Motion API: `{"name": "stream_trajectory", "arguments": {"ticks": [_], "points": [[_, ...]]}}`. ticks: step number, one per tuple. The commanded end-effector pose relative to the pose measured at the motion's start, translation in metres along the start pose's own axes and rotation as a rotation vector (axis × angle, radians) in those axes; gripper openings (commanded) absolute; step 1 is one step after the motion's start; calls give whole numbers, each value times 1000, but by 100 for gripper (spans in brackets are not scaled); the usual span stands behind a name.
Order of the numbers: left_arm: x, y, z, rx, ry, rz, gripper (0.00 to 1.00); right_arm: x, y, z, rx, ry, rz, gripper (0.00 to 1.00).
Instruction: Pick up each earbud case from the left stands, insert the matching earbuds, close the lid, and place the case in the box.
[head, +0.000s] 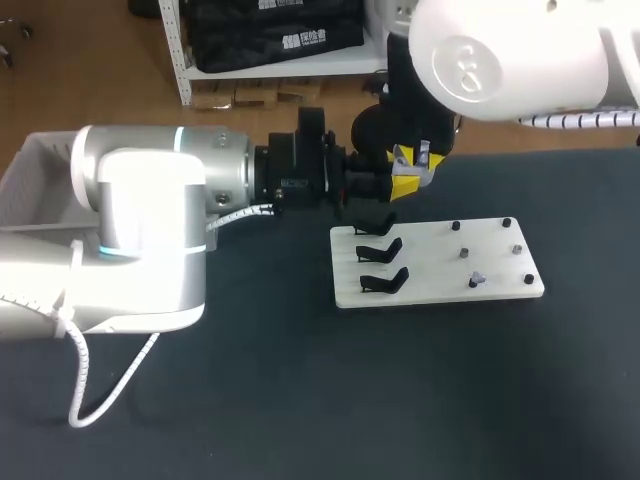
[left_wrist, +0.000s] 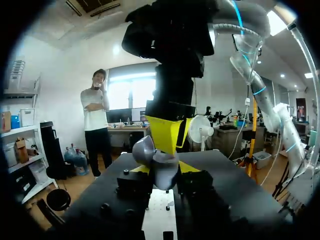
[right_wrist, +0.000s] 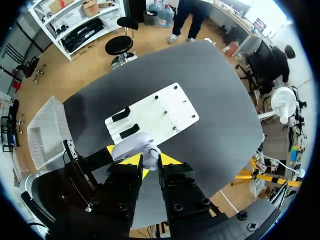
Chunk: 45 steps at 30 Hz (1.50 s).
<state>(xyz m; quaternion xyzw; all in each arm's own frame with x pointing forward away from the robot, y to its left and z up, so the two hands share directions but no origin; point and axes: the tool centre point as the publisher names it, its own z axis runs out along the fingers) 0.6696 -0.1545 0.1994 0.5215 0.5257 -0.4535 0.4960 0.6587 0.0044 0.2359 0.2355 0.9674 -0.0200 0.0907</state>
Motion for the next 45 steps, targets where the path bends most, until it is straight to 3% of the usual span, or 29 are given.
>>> {"name": "stream_trajectory", "arguments": {"ticks": [1, 3, 4, 6, 8, 16, 19, 24, 25, 27, 34, 45], "points": [[0, 0, 0, -6, -8, 4, 0, -2, 0, 0, 0, 2, 4, 0], [0, 0, 0, -6, -8, 4, 0, -2, 0, 0, -1, 1, 4, 0], [0, 0, 0, -6, -8, 4, 0, -2, 0, -1, -2, 0, 5, 18], [0, 0, 0, -6, -8, 4, 0, -2, 0, -1, -3, -1, 4, 33], [0, 0, 0, -6, -8, 4, 0, -2, 1, -1, -3, -2, 1, 42], [0, 0, 0, -6, -8, 4, 0, 4, -6, -18, -30, -23, -6, 40], [0, 0, 0, -6, -8, 4, 0, 11, -15, -28, -91, -13, -17, 40], [0, 0, 0, -6, -8, 4, 0, 28, -33, -40, -229, -38, -152, 47], [0, 0, 0, -6, -8, 4, 0, 31, -37, -40, -227, -61, -164, 75], [0, 0, 0, -6, -8, 4, 0, 38, -44, -41, -261, -78, -226, 100], [0, 0, 0, -6, -8, 4, 0, 55, -62, -40, -299, -135, -326, 100], [0, 0, 0, -6, -8, 4, 0, 55, -62, -40, -299, -135, -326, 100]]}}
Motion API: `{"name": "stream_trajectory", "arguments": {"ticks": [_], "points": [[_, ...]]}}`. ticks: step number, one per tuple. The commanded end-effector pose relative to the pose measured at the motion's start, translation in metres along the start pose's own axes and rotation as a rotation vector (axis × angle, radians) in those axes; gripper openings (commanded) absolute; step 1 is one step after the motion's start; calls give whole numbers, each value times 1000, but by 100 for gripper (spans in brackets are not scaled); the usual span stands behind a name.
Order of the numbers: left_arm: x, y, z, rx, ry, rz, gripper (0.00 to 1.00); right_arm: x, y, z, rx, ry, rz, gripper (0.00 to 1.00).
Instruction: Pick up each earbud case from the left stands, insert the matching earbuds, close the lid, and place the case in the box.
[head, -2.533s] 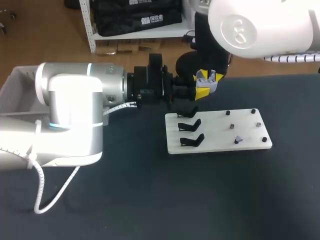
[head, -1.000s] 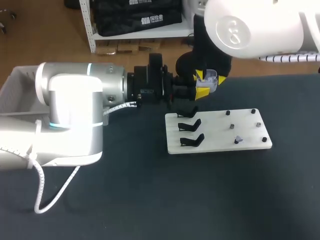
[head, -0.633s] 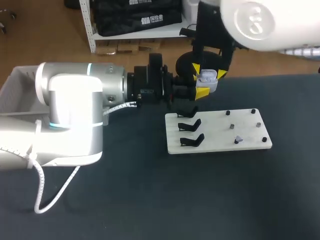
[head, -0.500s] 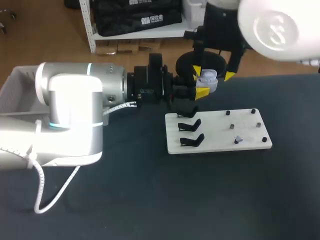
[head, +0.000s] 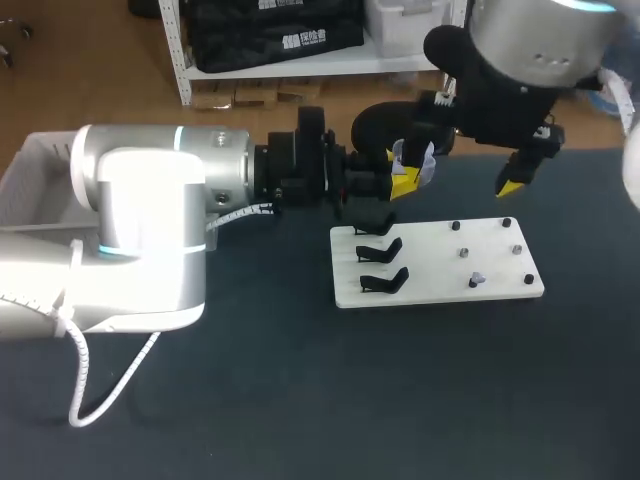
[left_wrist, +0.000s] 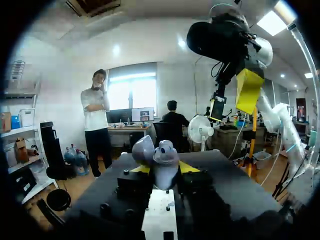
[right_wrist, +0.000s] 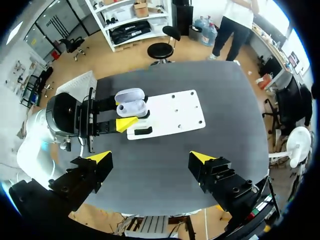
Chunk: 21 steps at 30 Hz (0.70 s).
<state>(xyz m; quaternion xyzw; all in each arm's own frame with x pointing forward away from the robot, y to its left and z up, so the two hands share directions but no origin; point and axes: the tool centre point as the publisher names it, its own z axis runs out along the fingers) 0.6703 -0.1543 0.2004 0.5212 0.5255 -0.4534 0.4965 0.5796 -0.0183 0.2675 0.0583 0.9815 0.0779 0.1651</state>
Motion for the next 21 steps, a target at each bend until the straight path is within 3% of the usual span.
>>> {"name": "stream_trajectory", "arguments": {"ticks": [1, 9, 14, 21], "points": [[1, -1, 0, -5, -7, 3, 0, 4, -5, 1, -33, -38, 2, 100], [1, -1, 0, -5, -7, 3, 0, 4, -5, 1, -33, -38, 2, 100], [1, -1, 0, -5, -7, 3, 0, 14, -25, 26, -68, -67, 46, 100], [1, -1, 0, -5, -7, 3, 0, 30, -55, 59, -43, -115, 81, 100]]}}
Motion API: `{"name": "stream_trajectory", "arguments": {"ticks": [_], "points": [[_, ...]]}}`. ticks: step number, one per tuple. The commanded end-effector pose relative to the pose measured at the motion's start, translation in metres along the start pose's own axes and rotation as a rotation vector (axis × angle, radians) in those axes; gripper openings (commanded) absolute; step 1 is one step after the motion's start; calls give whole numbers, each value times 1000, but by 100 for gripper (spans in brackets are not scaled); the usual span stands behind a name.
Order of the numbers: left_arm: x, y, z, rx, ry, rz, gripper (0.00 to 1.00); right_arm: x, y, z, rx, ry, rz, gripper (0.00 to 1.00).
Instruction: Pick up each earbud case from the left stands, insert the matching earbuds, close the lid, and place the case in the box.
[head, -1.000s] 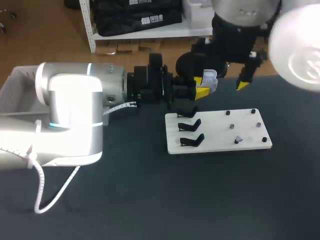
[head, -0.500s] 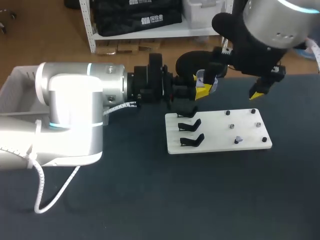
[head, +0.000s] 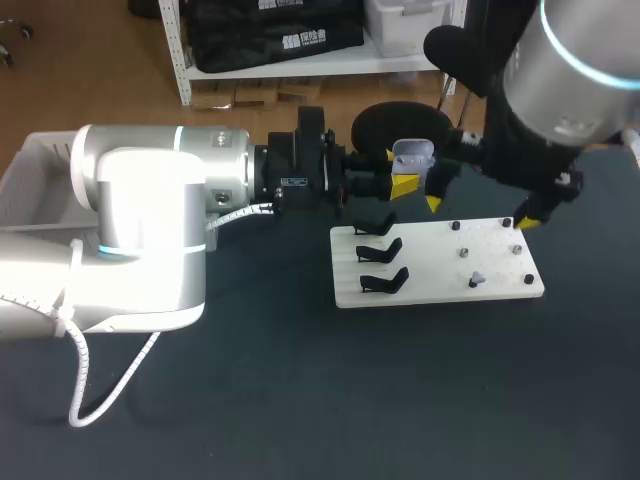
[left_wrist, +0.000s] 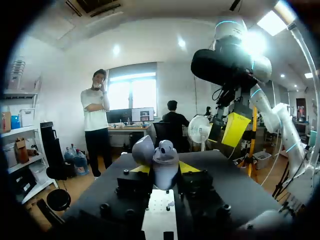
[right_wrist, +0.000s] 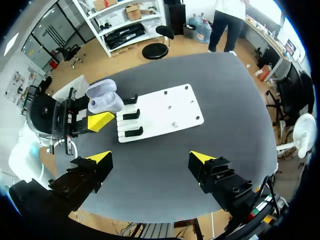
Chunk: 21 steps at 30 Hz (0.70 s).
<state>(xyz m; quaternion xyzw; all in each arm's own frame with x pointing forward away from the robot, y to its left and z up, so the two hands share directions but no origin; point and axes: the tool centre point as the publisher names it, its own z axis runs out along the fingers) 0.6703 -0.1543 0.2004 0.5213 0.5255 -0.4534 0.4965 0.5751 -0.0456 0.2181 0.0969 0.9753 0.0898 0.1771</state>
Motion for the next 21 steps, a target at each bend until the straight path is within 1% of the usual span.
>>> {"name": "stream_trajectory", "arguments": {"ticks": [1, 2, 3, 6, 7, 10, 12, 16, 21], "points": [[1, -1, 0, -5, -7, 3, 0, 14, -25, 26, -19, -82, 8, 100], [1, -1, 0, -5, -7, 3, 0, 15, -29, 33, -19, -71, 14, 100], [1, -1, 0, -5, -7, 3, 0, 15, -32, 39, -21, -86, 14, 100], [1, -1, 0, -5, -7, 3, 0, 16, -42, 62, -26, -86, 18, 100], [1, -1, 0, -5, -7, 3, 0, 16, -44, 70, -11, -69, 18, 100], [1, -1, 0, -5, -7, 3, 0, 17, -47, 92, -15, -48, -2, 100], [1, -1, 0, -5, -7, 3, 0, 18, -49, 105, -3, -37, -19, 100], [1, -1, 0, -5, -7, 3, 0, 16, -53, 127, -1, -13, -30, 100], [1, -1, 0, -5, -7, 3, 0, 6, -56, 146, 8, -2, -33, 100]]}}
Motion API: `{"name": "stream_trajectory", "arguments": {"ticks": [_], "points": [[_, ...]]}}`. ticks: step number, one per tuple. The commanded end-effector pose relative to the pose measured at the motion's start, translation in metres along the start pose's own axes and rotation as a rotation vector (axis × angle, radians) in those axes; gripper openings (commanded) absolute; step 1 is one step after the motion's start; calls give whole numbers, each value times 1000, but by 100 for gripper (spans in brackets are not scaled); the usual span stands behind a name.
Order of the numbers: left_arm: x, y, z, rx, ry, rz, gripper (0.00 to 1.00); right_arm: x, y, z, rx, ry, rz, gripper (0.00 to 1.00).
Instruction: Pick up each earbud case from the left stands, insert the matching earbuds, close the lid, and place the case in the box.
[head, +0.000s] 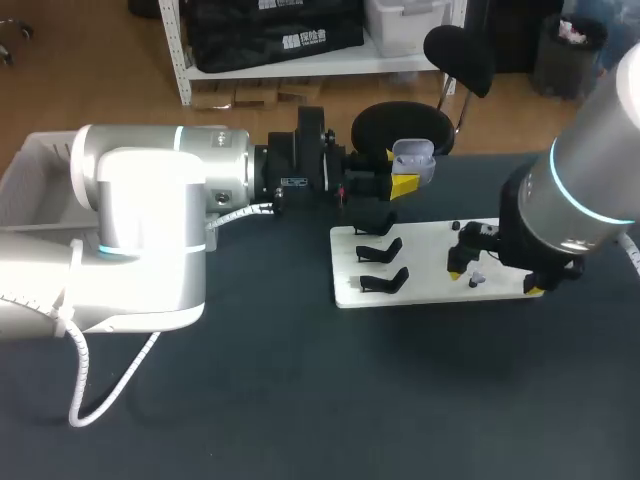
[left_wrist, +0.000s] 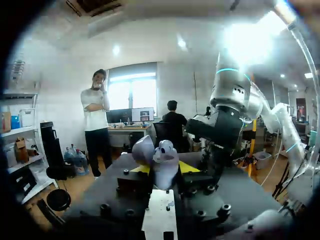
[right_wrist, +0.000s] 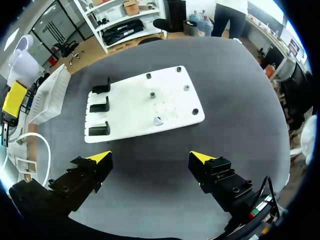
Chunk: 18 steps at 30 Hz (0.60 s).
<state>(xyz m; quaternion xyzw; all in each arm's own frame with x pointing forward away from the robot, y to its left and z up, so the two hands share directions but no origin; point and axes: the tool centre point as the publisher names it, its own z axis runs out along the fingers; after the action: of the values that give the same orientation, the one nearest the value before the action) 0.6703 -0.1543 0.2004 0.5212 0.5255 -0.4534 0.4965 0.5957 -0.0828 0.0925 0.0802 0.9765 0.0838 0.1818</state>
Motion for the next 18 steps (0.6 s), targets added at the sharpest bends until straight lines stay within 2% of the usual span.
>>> {"name": "stream_trajectory", "arguments": {"ticks": [1, 7, 14, 17, 18], "points": [[1, -1, 0, -5, -7, 3, 0, -10, 2, 32, 1, 8, 1, 100], [1, -1, 0, -5, -7, 3, 0, -14, 3, 56, 29, 75, -29, 100], [1, -1, 0, -5, -7, 3, 0, -25, 4, 70, 20, 85, -52, 100], [1, -1, 0, -5, -7, 3, 0, -31, 1, 72, 19, 86, -53, 92], [1, -1, 0, -5, -7, 3, 0, -33, -1, 73, 22, 87, -50, 84]]}}
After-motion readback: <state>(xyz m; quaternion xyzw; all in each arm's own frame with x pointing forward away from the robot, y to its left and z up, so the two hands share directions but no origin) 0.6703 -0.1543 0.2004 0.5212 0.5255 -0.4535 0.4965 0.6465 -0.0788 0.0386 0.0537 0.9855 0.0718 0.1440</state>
